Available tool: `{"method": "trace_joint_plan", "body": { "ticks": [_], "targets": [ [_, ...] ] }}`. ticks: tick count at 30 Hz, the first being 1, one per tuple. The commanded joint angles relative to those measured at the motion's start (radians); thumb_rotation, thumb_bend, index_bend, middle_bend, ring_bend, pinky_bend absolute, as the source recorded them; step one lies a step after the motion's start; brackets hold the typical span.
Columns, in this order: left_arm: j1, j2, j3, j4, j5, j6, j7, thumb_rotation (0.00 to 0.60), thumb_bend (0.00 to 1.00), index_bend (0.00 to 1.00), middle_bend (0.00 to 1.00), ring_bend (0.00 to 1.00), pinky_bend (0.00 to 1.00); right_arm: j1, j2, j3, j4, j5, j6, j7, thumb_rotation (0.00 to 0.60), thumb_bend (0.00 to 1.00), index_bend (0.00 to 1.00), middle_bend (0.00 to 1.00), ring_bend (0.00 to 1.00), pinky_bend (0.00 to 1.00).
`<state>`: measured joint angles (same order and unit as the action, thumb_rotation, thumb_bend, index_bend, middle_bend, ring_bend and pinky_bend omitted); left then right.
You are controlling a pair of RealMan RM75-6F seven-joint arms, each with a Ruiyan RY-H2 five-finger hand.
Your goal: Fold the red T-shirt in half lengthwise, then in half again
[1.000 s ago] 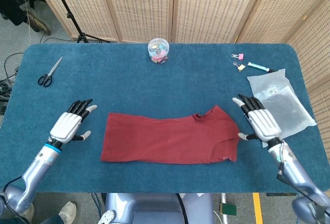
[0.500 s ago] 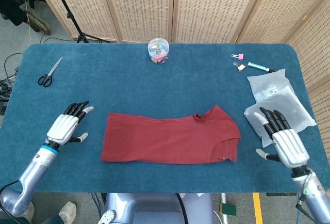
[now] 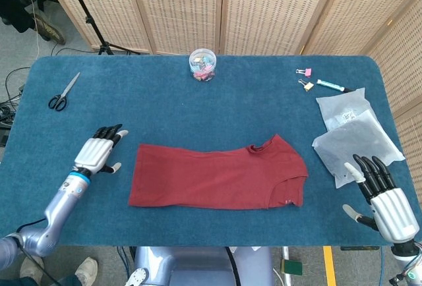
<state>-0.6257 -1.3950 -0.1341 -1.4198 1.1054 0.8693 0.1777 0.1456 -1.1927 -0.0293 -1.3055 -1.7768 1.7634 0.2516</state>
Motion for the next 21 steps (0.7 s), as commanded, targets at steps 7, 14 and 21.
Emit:
{"method": "trace_joint_plan", "body": {
  "ticks": [7, 14, 21],
  "targets": [
    [-0.112, -0.128, -0.034, 0.081, -0.214, -0.061, 0.194, 0.600, 0.29, 0.24, 0.00, 0.00, 0.00, 0.003, -0.001, 0.007, 0.006, 0.008, -0.023, 0.017, 0.600, 0.00, 0.00, 0.00, 0.00, 0.00],
    [-0.136, -0.176, -0.030, 0.117, -0.255, -0.054, 0.227, 0.600, 0.29, 0.29, 0.00, 0.00, 0.00, 0.002, -0.001, 0.010, 0.005, 0.005, -0.029, 0.024, 0.600, 0.00, 0.00, 0.00, 0.00, 0.00],
    [-0.143, -0.186, -0.023, 0.121, -0.268, -0.044, 0.238, 0.600, 0.30, 0.32, 0.00, 0.00, 0.00, -0.001, 0.002, 0.011, 0.003, 0.000, -0.027, 0.030, 0.600, 0.00, 0.00, 0.00, 0.00, 0.00]
  ]
}}
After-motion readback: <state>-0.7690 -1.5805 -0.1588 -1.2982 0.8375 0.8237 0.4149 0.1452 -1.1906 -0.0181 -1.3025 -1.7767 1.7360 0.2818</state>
